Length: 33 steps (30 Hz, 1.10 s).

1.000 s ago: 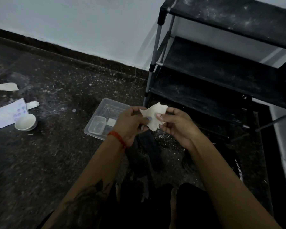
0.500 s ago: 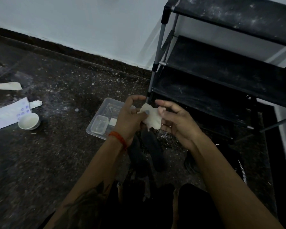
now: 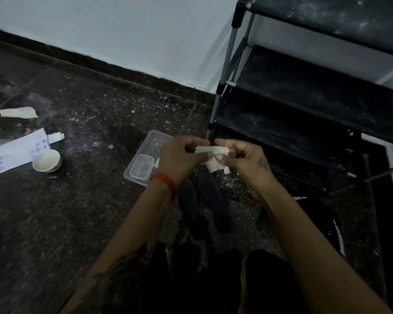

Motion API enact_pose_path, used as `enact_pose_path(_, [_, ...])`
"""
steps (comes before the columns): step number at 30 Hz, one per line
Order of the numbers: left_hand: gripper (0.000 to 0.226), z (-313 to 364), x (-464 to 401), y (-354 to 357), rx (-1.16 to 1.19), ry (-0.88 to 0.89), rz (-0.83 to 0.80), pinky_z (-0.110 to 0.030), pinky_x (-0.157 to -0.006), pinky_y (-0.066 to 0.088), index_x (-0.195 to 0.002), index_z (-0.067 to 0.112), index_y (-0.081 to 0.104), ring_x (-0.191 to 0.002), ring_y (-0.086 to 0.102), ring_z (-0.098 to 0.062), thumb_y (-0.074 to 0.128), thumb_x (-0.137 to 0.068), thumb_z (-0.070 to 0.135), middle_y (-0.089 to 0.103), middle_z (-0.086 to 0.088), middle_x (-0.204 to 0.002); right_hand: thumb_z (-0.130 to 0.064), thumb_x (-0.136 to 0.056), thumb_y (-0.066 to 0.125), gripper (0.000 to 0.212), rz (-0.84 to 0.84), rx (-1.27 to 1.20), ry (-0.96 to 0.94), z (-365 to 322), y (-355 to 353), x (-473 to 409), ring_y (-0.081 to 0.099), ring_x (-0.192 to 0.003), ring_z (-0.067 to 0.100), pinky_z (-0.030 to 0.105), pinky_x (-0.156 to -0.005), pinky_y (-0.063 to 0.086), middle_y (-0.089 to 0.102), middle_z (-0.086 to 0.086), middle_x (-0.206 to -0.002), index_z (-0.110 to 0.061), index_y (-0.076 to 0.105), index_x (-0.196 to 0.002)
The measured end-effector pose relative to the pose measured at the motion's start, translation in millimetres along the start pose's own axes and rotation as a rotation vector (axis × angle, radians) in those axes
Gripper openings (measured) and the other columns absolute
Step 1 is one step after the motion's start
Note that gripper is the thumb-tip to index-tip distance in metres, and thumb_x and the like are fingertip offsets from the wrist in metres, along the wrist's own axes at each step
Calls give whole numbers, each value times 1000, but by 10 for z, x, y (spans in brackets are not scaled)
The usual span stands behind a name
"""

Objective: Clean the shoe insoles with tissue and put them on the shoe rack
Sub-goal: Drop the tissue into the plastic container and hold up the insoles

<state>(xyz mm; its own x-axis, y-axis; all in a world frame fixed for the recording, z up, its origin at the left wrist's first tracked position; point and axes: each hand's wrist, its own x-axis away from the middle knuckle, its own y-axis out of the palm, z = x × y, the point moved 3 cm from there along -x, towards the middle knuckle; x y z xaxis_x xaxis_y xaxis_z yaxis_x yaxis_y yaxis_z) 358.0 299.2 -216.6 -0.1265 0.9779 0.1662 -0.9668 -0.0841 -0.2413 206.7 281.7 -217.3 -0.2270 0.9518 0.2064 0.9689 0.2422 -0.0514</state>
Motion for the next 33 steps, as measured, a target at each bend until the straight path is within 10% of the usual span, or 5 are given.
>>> enact_pose_path(6, [6,-9,-7,-92,15,-109,27,-30,-67,48,-82,12,68,-69,56,-11,67,-77,8,62,0,-72,-11,-82,66,5,-13,58,-9,30,80,-54,61,-79,17,27,-73,51,66,7,-80,-15,68,-84])
enact_pose_path(9, [5,-11,-14,-124,146,-234,-22,-38,-81,53,-80,12,64,-83,60,-19,62,-80,8,64,-7,-84,-8,-85,61,6,-54,-66,33,20,149,-79,64,-67,10,18,-59,50,69,1,-73,-10,66,-82])
enact_pose_path(21, [33,-1003,-143,-313,533,-417,-20,-17,-58,55,-76,10,56,-76,58,-13,39,-90,-14,57,-4,-84,9,-86,48,23,-97,-33,181,657,680,-523,57,-57,9,22,-56,53,60,4,-68,-11,58,-78])
enact_pose_path(33, [36,-2729,-643,-760,348,-528,380,-45,-95,51,-100,12,67,-105,62,-31,68,-73,-12,65,-14,-110,5,-80,63,29,-351,312,261,2062,1702,-1698,64,-90,16,26,-78,56,67,10,-104,-11,65,-104])
